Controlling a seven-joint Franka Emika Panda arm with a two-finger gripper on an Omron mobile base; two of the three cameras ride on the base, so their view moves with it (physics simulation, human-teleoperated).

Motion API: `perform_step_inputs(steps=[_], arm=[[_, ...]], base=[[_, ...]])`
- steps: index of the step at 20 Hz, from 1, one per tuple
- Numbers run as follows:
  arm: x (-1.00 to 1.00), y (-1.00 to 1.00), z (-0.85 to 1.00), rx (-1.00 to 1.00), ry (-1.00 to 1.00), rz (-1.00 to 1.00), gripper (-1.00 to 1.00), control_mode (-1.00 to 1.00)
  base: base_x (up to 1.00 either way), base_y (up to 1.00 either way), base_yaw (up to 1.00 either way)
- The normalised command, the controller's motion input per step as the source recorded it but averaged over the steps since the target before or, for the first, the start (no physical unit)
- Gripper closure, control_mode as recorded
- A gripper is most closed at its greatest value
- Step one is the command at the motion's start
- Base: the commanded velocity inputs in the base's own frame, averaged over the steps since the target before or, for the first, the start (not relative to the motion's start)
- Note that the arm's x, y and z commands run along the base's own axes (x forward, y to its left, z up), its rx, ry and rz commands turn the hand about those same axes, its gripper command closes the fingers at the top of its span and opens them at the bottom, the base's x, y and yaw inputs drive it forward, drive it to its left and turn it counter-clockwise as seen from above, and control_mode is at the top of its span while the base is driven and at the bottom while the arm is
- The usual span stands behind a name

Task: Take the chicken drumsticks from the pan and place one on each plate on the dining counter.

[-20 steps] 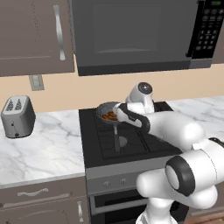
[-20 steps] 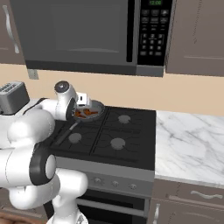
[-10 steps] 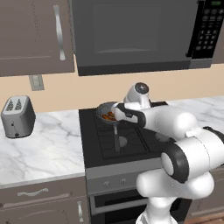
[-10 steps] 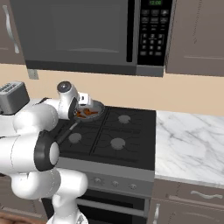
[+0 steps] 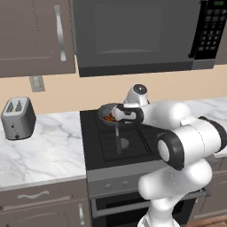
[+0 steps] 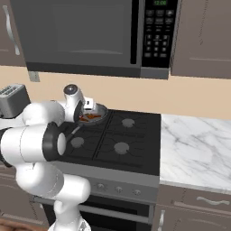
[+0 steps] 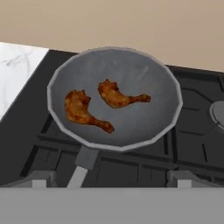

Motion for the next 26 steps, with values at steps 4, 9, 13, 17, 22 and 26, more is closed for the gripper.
perform_step_inputs(steps=[4, 9, 13, 17, 22, 26], arm=[[0.33, 0.0, -0.12, 0.0, 0.07, 0.01, -1.0, -1.0], [0.32, 0.0, -0.11, 0.0, 0.12, 0.02, -1.0, -1.0], [0.22, 0.0, -0.21, 0.0, 0.13, 0.05, -1.0, -1.0], [0.22, 0.0, -0.19, 0.0, 0.01, 0.06, -1.0, -1.0], [0.23, 0.0, -0.2, -0.02, 0.0, 0.07, -1.0, -1.0], [0.24, 0.02, -0.23, -0.06, 0.0, 0.06, -1.0, -1.0]], base=[[0.0, 0.0, 0.0], [0.0, 0.0, 0.0], [0.0, 0.0, 0.0], [0.0, 0.0, 0.0], [0.0, 0.0, 0.0], [0.0, 0.0, 0.0]])
